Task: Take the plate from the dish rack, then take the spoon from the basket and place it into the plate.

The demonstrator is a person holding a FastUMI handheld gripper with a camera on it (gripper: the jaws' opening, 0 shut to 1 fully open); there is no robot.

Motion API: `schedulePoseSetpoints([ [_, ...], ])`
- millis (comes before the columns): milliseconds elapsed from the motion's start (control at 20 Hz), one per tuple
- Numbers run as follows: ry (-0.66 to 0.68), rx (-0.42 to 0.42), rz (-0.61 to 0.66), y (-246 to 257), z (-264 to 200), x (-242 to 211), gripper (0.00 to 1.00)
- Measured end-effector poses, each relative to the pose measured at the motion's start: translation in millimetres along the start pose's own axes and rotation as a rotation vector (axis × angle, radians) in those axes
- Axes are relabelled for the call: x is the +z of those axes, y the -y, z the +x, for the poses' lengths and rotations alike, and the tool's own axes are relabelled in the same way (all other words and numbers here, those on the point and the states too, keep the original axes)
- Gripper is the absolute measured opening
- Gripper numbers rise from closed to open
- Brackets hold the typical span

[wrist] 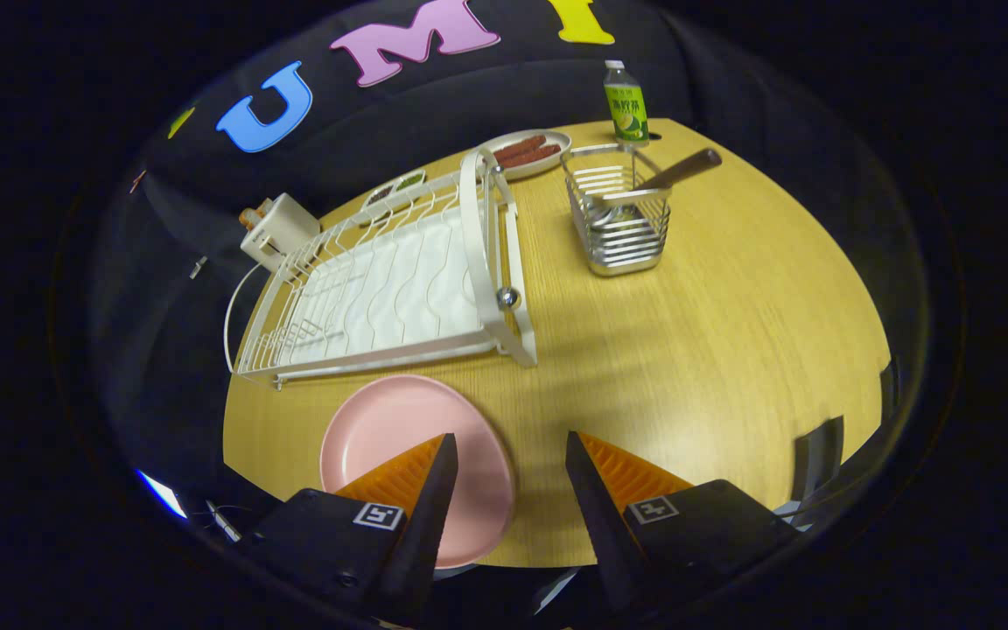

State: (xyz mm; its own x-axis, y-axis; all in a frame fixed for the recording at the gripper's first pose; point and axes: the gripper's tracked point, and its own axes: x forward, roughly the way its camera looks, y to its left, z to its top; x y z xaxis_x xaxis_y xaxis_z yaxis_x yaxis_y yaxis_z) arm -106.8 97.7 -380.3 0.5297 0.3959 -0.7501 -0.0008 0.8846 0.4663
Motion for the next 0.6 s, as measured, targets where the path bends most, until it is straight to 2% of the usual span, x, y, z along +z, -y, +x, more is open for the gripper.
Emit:
schedulePoseSetpoints([
  [100,0.107,-0.016,-0.035,13.1,-17.5,33.8,0.81],
  [300,0.261,-0.098,-0.122,48.9,-42.2,97.4,0.81],
  [600,0.297,-0.162,-0.188,93.5,-15.3,149.4,0.81],
])
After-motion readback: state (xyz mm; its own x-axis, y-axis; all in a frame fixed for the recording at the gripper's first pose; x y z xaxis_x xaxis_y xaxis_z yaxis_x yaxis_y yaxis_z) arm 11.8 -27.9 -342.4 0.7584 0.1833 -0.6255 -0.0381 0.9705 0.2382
